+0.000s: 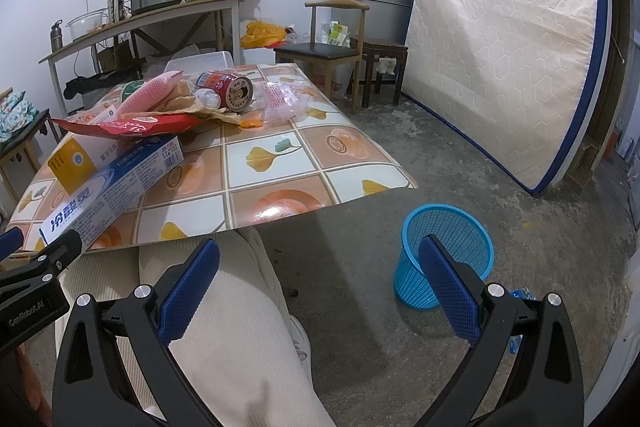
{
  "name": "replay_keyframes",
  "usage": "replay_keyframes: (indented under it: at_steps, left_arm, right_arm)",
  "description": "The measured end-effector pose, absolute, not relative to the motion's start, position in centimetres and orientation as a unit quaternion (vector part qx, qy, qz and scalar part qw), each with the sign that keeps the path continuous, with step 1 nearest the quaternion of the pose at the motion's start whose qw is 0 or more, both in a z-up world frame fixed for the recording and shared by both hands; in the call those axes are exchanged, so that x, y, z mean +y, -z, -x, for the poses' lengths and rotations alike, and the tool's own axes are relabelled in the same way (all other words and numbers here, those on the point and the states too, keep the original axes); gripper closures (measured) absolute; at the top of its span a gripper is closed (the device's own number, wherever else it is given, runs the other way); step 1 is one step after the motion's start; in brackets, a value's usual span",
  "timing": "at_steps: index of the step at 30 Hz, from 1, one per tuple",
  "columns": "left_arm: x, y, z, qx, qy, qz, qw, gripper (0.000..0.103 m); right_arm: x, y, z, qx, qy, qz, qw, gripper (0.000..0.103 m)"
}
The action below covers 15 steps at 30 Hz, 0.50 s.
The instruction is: Collect trash
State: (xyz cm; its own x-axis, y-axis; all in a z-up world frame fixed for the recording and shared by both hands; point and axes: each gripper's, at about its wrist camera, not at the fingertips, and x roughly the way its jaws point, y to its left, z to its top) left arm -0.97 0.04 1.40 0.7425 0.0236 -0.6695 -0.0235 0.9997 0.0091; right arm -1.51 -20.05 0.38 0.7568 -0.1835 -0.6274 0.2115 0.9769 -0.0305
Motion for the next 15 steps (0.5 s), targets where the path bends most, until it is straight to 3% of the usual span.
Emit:
replay_keyframes:
  at_steps: [15]
  left_arm:
    - [0.15,-1.16,0.98,0.361,-0.015,0.001,0.932,0.008]
  right_arm:
    - [-19.93,-0.10,1.56,0.334,0.105,-0.021,0.936,0.006]
